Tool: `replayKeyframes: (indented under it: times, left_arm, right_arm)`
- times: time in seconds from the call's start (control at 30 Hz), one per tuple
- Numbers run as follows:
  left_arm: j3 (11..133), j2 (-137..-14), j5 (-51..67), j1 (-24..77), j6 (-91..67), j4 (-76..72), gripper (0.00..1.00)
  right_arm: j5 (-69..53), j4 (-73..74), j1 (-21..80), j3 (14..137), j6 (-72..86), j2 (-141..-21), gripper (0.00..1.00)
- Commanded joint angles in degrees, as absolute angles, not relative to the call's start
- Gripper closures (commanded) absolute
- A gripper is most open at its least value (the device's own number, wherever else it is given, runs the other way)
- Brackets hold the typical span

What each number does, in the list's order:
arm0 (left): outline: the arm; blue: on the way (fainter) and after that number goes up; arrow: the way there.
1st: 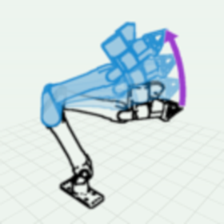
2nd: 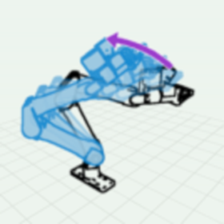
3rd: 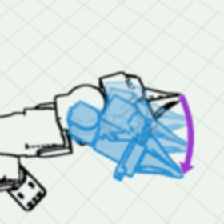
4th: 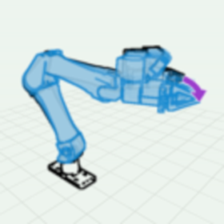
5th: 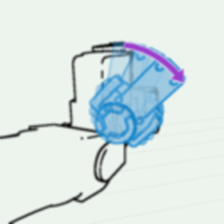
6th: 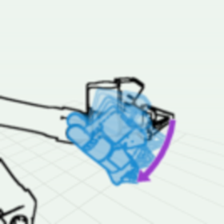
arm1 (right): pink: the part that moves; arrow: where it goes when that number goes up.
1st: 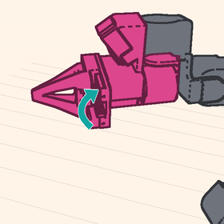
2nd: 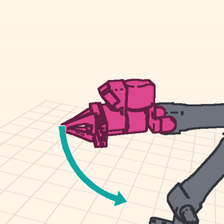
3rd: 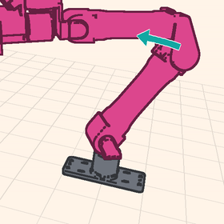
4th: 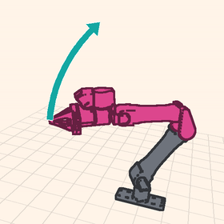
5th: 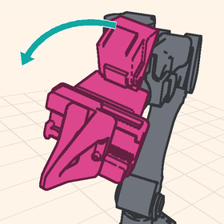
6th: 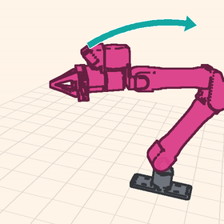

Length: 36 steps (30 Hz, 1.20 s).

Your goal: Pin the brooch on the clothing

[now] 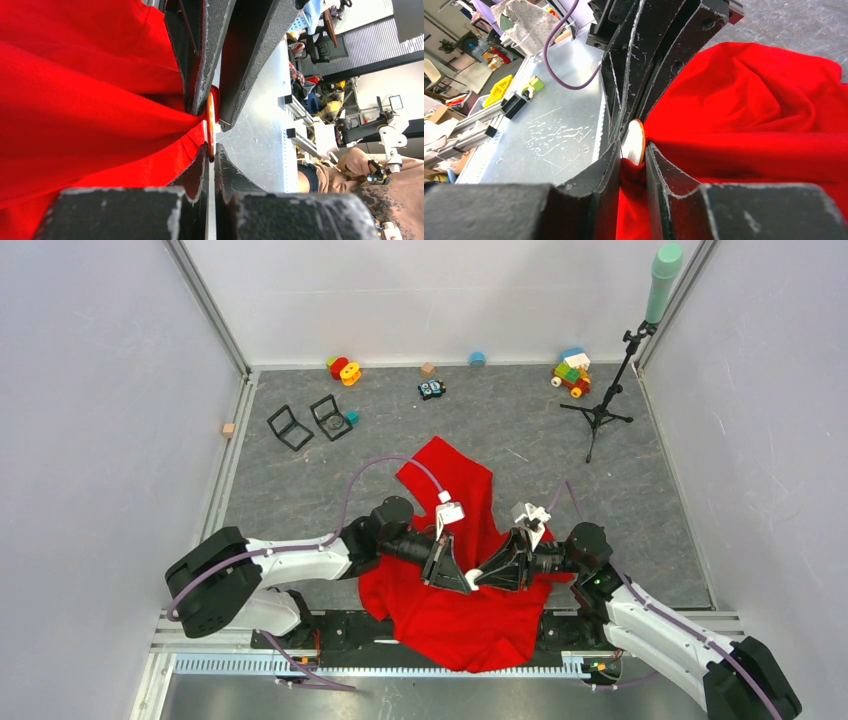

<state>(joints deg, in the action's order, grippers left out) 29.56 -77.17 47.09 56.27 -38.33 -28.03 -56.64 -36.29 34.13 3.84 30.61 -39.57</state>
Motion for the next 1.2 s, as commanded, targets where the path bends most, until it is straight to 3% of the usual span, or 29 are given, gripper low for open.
replayKeyframes:
  times: [0.0, 1.17]
  left_arm:
    - [30.47, -77.19, 49.71, 57.64, -38.42, -31.30, 0.98]
    - [34.27, -79.50, 50.23, 59.04, -36.75, -29.29, 0.98]
  right_arm:
    - [-55.28, -39.97, 34.97, 3.87, 31.03, -41.07, 0.74]
    - [-50.98, -31.27, 39.59, 5.35, 23.69, -45.72, 0.83]
